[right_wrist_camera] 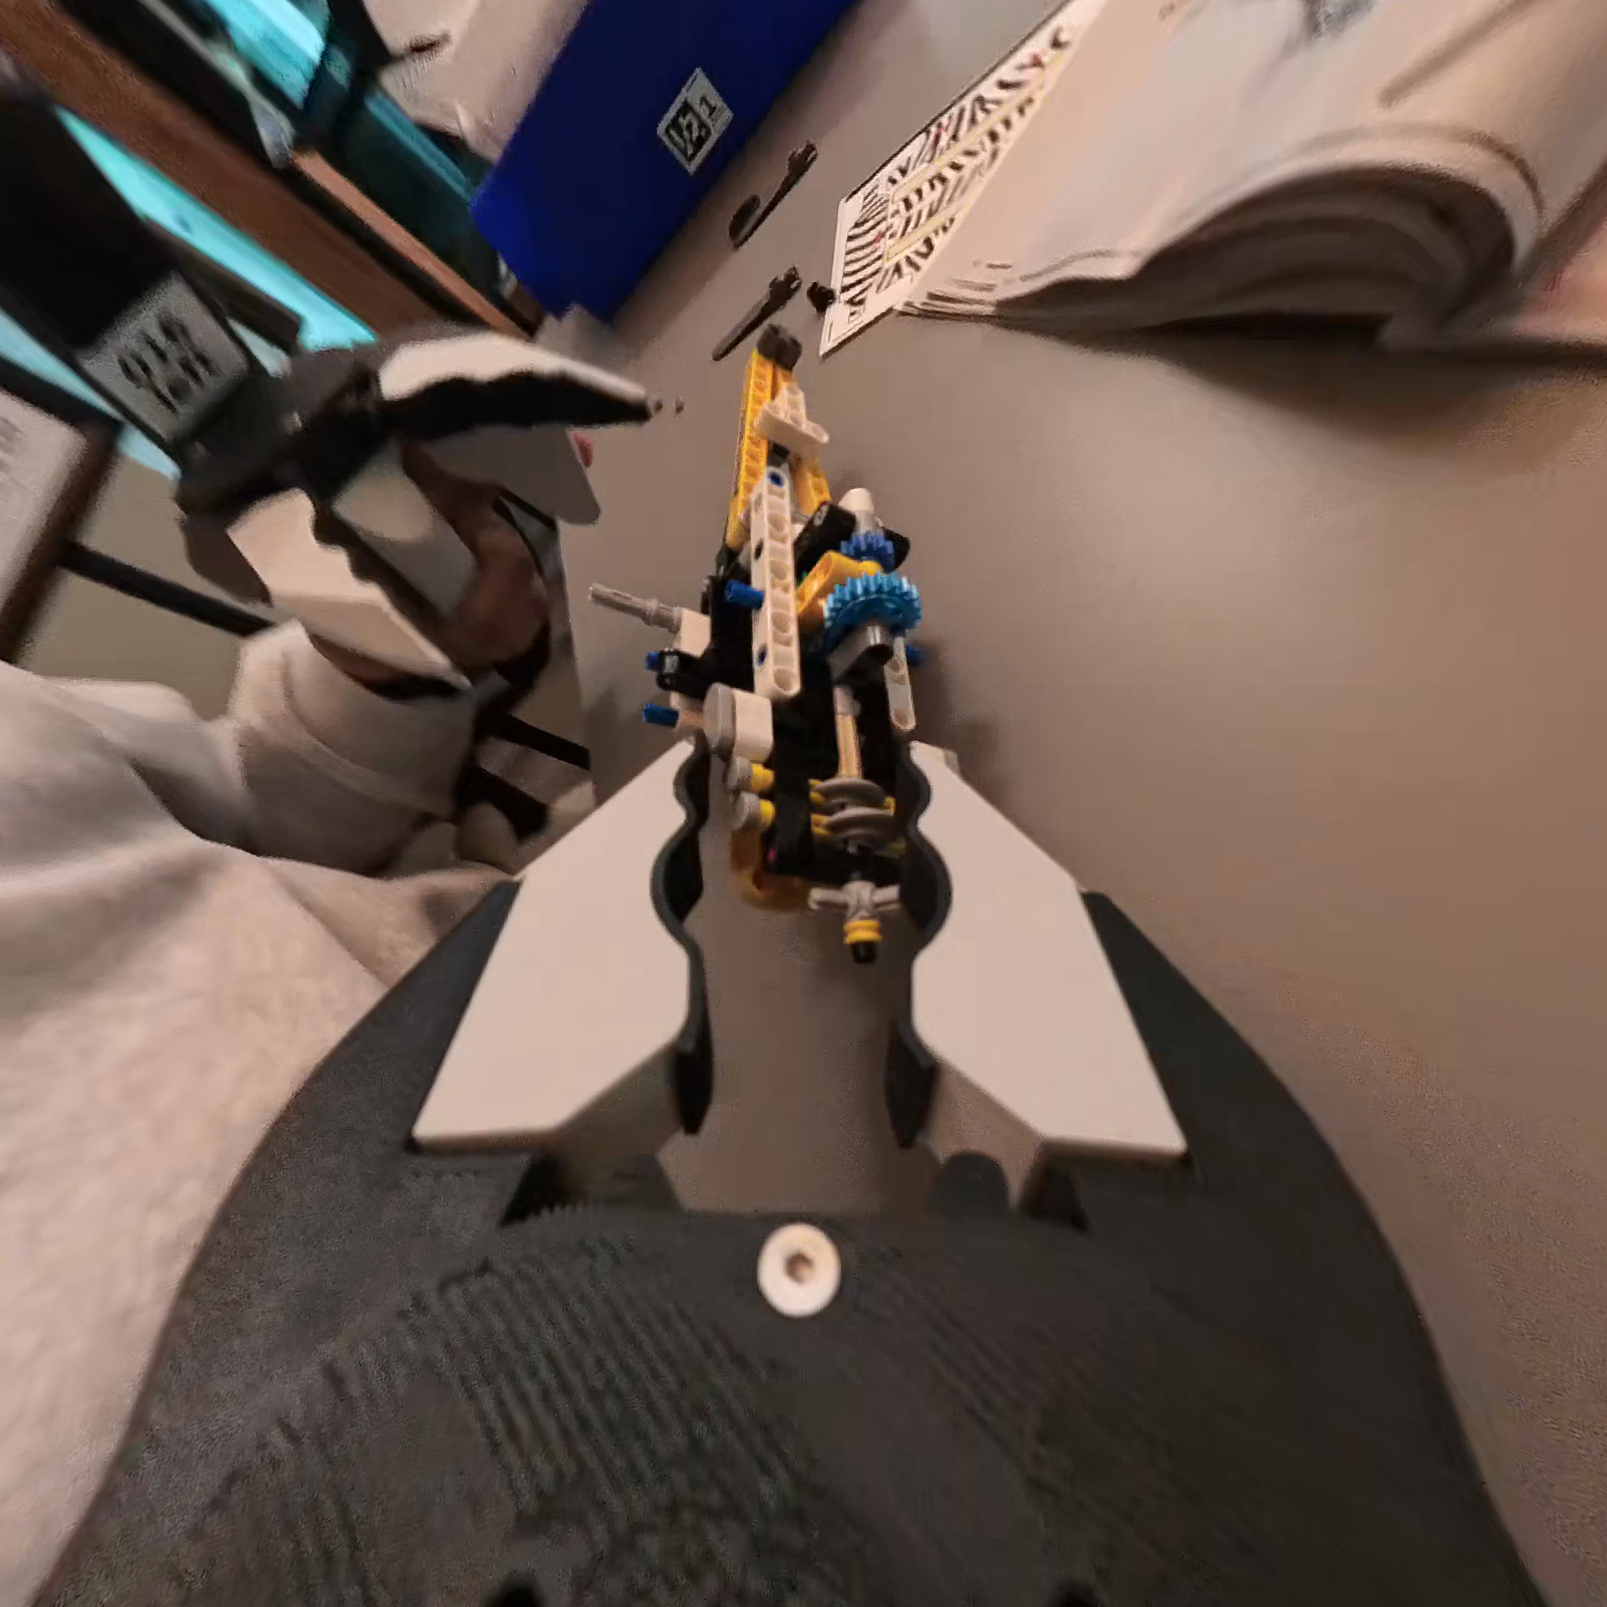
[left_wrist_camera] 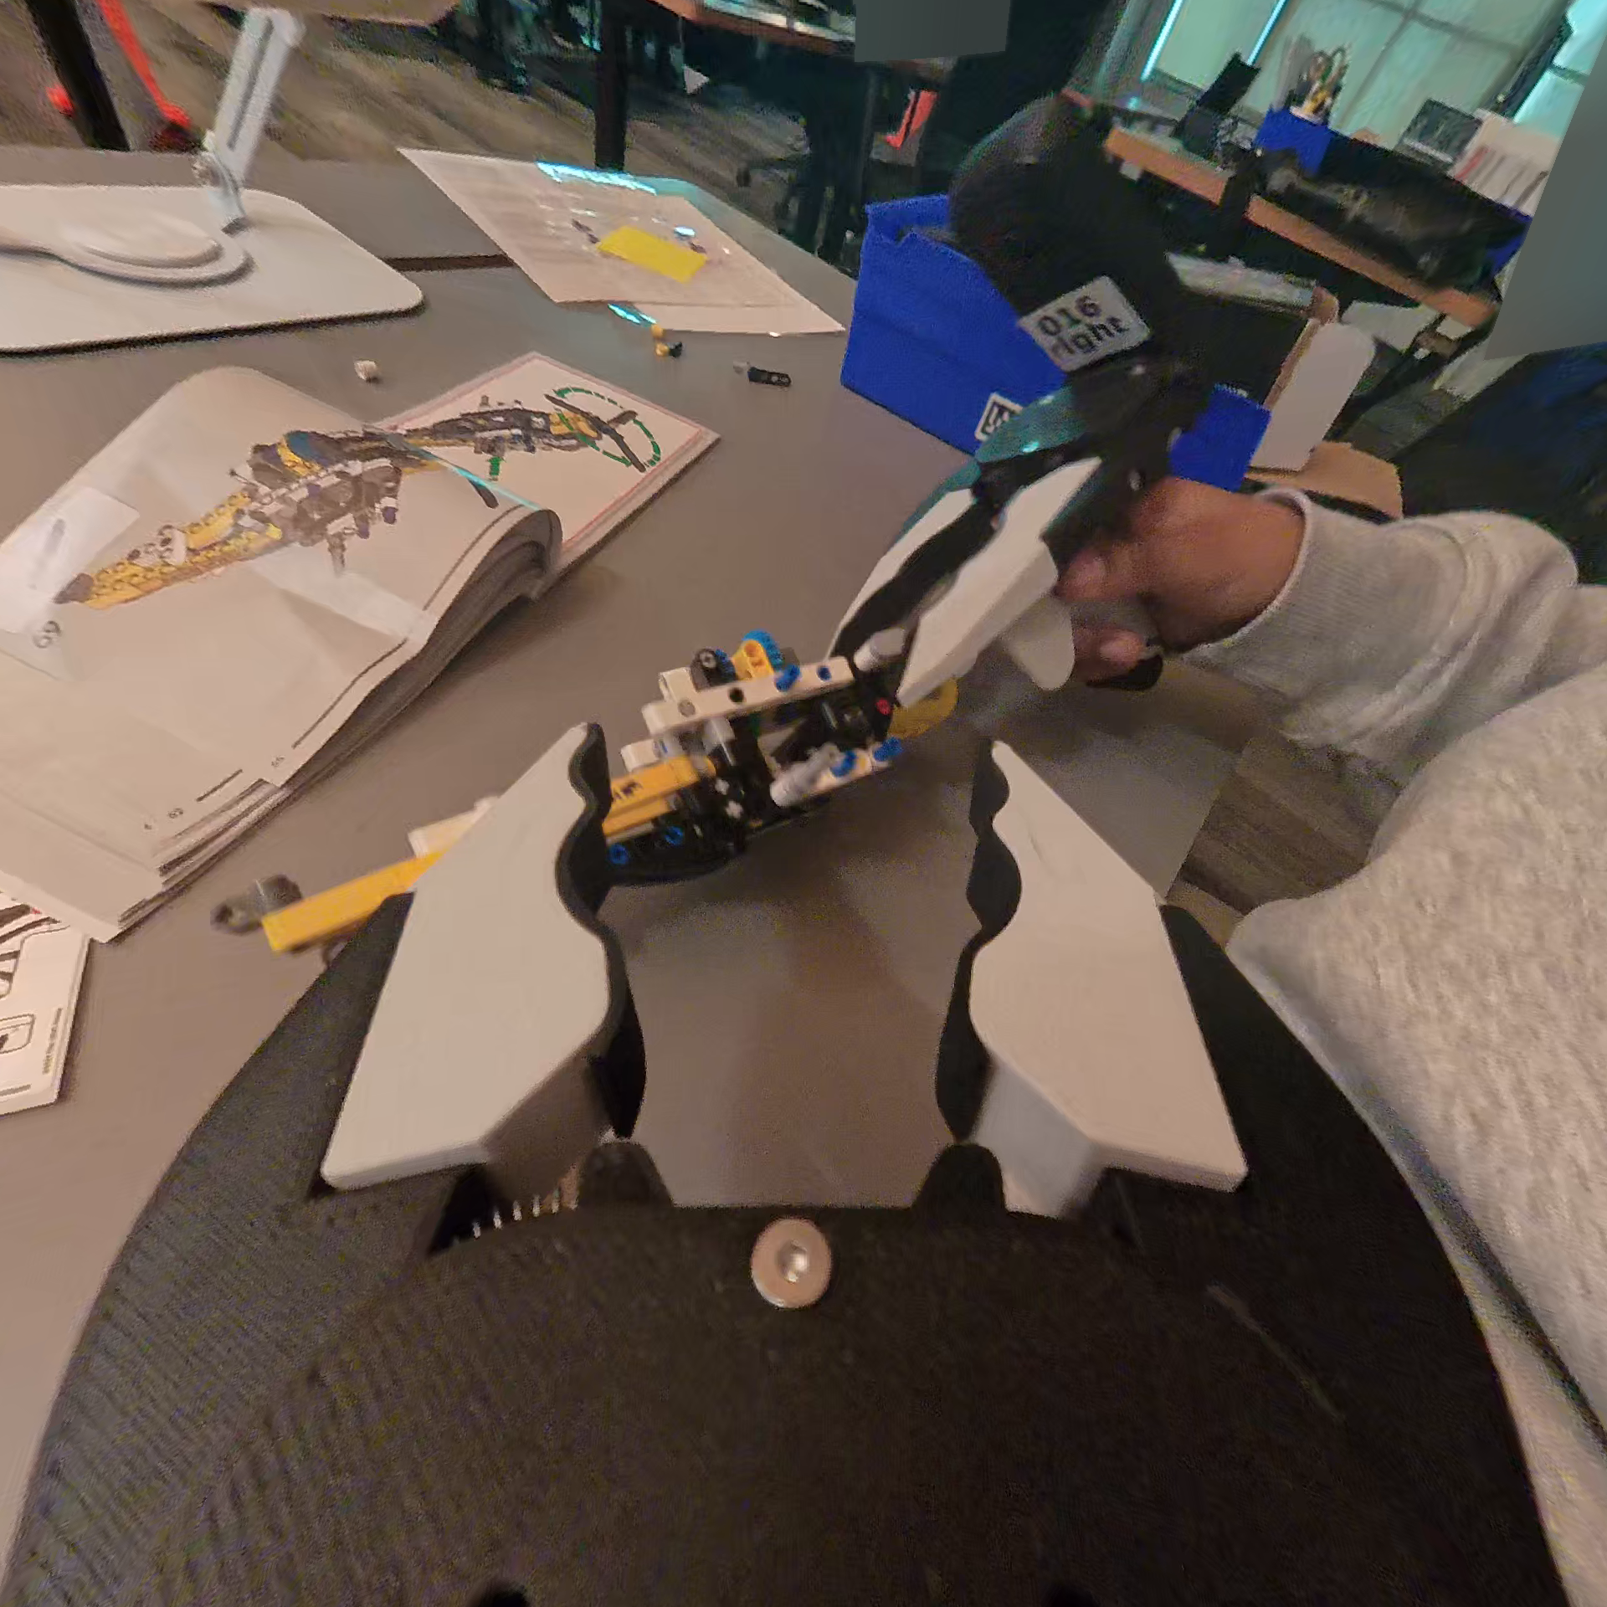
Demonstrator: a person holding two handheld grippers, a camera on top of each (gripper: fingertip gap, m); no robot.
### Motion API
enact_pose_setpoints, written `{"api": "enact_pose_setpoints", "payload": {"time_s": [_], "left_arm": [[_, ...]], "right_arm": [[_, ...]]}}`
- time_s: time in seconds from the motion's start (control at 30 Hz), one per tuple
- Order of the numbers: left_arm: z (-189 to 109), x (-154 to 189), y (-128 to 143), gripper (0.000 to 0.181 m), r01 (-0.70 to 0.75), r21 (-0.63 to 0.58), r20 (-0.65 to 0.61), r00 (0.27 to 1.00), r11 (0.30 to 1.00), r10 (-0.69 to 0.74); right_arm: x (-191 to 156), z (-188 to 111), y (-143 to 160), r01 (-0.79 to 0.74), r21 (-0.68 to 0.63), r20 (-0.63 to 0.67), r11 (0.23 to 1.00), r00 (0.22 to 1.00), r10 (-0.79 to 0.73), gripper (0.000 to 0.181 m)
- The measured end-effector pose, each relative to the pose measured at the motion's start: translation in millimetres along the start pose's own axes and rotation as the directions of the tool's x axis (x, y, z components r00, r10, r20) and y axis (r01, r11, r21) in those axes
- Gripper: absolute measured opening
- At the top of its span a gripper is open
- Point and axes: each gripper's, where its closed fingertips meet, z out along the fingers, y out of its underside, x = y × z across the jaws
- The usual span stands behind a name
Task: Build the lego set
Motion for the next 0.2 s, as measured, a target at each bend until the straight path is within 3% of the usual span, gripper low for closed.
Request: {"api": "enact_pose_setpoints", "payload": {"time_s": [0.03, 0.2], "left_arm": [[2.0, 1.4, 2.6, 0.082, -0.007, -0.01, -0.008, 1.0, 1.0, 0.007], [20.7, 0.6, 17.4, 0.087, -0.166, -0.122, 0.012, 0.986, 0.979, 0.169]], "right_arm": [[2.8, -0.9, -0.4, -0.067, 0.005, 0.027, 0.998, 0.997, 0.067, 0.041], [7.7, -2.1, 3.2, -0.327, -0.027, 0.146, 0.945, 0.933, 0.328, 0.027]]}}
